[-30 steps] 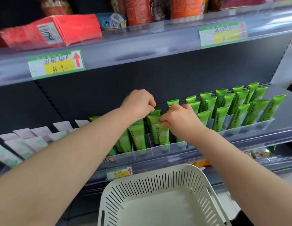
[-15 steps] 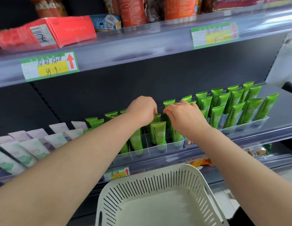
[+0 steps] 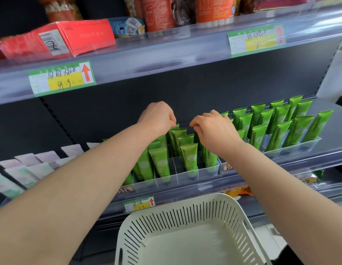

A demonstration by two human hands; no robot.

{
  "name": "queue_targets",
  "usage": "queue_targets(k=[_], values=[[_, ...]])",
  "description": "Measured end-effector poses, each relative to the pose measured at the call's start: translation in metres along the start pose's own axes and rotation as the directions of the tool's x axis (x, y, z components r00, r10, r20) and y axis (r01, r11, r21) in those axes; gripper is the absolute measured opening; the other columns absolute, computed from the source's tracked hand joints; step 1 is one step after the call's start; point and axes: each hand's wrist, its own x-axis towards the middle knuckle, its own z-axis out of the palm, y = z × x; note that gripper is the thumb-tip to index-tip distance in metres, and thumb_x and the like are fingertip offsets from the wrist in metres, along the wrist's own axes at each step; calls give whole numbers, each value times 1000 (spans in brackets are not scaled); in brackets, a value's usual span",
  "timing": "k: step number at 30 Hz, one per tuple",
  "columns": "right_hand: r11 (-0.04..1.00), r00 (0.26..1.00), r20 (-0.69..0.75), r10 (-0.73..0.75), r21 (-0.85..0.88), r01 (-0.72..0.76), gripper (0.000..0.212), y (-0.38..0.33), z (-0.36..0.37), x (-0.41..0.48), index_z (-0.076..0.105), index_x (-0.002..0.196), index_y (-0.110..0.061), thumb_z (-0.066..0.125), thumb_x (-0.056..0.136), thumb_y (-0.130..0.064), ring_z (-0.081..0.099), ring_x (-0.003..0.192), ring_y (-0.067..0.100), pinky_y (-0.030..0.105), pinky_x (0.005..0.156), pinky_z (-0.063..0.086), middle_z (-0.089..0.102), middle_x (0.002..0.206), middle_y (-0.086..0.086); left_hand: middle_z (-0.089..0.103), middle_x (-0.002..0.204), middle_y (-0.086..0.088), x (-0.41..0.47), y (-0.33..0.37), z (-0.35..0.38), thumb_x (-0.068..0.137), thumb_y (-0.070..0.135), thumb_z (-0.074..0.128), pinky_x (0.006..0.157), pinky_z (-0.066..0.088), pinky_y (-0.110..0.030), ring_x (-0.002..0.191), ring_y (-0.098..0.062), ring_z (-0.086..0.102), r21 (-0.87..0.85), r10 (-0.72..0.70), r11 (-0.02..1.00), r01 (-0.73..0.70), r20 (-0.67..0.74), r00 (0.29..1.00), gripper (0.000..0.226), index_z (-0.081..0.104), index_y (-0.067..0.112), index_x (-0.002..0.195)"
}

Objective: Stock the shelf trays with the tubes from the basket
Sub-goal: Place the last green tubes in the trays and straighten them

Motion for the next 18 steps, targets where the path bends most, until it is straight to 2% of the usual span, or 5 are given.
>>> queue_targets(k=[4, 9, 13, 18], values=[[1000, 996, 92, -12, 19, 10, 23, -7, 7, 24, 65, 110, -29, 51, 94, -21, 47, 107, 21, 35, 78, 33, 65, 106, -4, 71, 101, 3, 2, -13, -2, 84, 16, 71, 79, 52, -31, 94, -19, 64, 66, -24, 997, 25, -26, 999, 12, 76, 23, 93], [1000, 980, 200, -6, 17, 2, 24, -16, 15, 44, 69, 101, -36, 57, 90, -19, 47, 108, 17, 35, 83, 29, 68, 96, -8, 70, 99, 2, 2, -18, 0, 85, 17, 70, 76, 51, -30, 93, -21, 64, 78, -24, 997, 26, -36, 999, 11, 76, 24, 91], [998, 985, 172, -4, -66, 16, 29, -16, 16, 48, 69, 98, -38, 57, 88, -13, 51, 103, 15, 33, 77, 27, 68, 96, -10, 70, 98, 1, 7, -21, 3, 85, 18, 69, 78, 53, -33, 91, -22, 64, 65, -14, 998, 17, -35, 999, 10, 77, 22, 91], [991, 992, 125, -27, -128, 43, 30, -8, 14, 45, 69, 99, -40, 59, 87, -14, 50, 101, 14, 33, 76, 26, 67, 88, -11, 70, 98, 1, 12, -21, 8, 85, 20, 70, 73, 48, -29, 92, -22, 64, 30, -9, 999, 11, -46, 999, 10, 77, 22, 91]])
